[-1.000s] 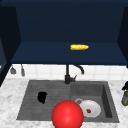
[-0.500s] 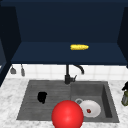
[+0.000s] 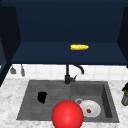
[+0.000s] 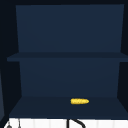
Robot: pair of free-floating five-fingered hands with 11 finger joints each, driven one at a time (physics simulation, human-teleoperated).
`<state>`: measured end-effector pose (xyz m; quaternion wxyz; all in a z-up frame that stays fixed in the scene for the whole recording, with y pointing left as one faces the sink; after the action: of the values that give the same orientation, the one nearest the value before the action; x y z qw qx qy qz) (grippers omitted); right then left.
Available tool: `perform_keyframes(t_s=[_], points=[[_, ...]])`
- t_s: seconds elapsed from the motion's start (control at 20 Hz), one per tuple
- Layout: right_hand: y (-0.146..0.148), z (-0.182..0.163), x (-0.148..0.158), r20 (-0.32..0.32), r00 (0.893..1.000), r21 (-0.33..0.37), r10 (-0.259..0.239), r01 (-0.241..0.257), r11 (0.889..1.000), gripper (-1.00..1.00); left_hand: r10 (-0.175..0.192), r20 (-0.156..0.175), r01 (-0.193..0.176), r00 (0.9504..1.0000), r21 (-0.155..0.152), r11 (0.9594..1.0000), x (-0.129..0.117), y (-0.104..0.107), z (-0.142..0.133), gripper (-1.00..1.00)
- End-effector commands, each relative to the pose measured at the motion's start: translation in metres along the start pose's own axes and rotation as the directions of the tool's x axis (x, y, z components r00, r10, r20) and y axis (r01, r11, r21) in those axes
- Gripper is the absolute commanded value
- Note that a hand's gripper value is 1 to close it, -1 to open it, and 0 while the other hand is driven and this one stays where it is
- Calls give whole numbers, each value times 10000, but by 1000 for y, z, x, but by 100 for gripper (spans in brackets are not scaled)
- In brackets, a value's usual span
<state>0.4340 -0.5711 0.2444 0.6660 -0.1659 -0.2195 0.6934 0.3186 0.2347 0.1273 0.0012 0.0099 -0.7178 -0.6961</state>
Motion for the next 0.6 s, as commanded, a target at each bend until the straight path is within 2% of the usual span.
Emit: perform_keyframes(t_s=[0.0,0.05,0.3,0.45,0.55], points=[[5,-9,3,-362,9993,-329,-64,52,9994,100,0,0,0,10000,0,10000,0,0,0,0],[5,-10,5,-440,9988,-523,212,-235,9984,100,0,0,0,10000,0,10000,0,0,0,0],[-2,-24,9,-738,9973,-702,-31,-21,9975,100,0,0,0,10000,0,10000,0,0,0,0],[-6,-25,7,-667,9977,-643,-87,44,9979,100,0,0,0,10000,0,10000,0,0,0,0],[-9,-16,6,-562,9984,-912,-94,43,9958,100,0,0,0,10000,0,10000,0,0,0,0]])
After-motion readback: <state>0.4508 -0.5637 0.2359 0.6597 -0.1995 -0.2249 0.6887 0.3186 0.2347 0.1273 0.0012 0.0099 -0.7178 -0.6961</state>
